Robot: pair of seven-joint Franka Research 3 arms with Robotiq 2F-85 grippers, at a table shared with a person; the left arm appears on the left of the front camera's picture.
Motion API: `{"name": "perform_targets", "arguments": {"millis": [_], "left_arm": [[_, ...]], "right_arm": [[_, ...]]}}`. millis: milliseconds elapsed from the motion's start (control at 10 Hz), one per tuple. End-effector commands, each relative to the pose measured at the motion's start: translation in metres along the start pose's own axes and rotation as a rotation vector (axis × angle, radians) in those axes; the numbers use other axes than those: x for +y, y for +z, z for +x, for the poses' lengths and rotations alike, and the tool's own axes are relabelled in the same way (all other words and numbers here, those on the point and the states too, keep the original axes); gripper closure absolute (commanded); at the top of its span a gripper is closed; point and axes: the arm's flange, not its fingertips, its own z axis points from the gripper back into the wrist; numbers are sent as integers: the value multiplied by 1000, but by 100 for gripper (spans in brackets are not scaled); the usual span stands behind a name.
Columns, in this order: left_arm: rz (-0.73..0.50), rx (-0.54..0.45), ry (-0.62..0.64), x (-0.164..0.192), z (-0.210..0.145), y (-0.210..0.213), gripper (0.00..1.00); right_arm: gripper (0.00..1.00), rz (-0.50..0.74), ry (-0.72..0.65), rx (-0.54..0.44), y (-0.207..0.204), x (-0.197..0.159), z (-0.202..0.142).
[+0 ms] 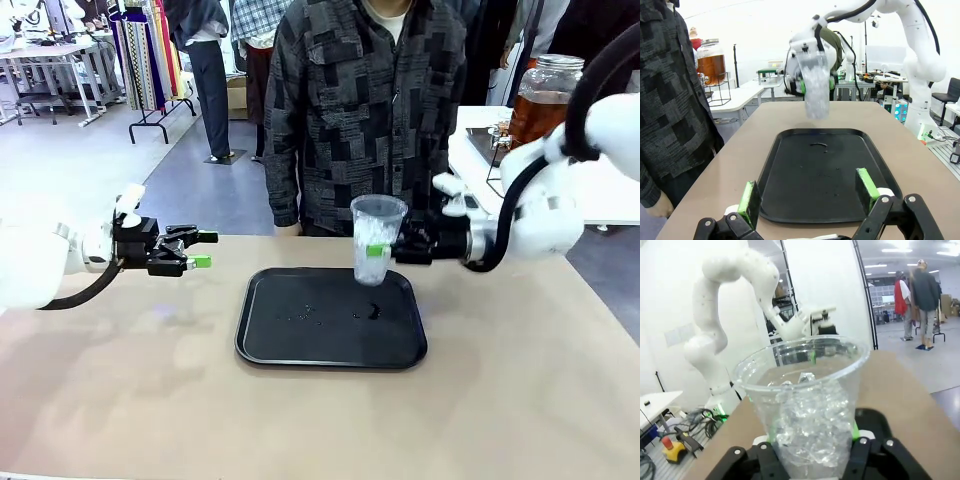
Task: Pour the drink into the iced cup.
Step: Pick up the iced cup indicated by the human and present it to them, then open the gripper to release the iced cup you were holding.
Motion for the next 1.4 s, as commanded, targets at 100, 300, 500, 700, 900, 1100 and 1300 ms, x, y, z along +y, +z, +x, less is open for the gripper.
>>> {"name": "perform_targets", "arguments": {"millis": [100,300,500,700,900,1100,1300], "left_arm": [[0,0,-2,0,2,-1,0],[0,0,-2,0,2,-1,0],[0,0,-2,0,2,-1,0],[0,0,-2,0,2,-1,0],[0,0,-2,0,2,-1,0],[0,0,-2,0,2,-1,0],[0,0,-2,0,2,-1,0]], "right_arm": [[40,-6,-24,50,8,-13,77],[40,-18,13,42,5,-24,100],[40,-16,2,28,10,-8,87],[40,-16,2,28,10,-8,87],[40,-16,2,28,10,-8,87],[40,-16,2,28,10,-8,87],[40,-16,2,28,10,-8,87]]}}
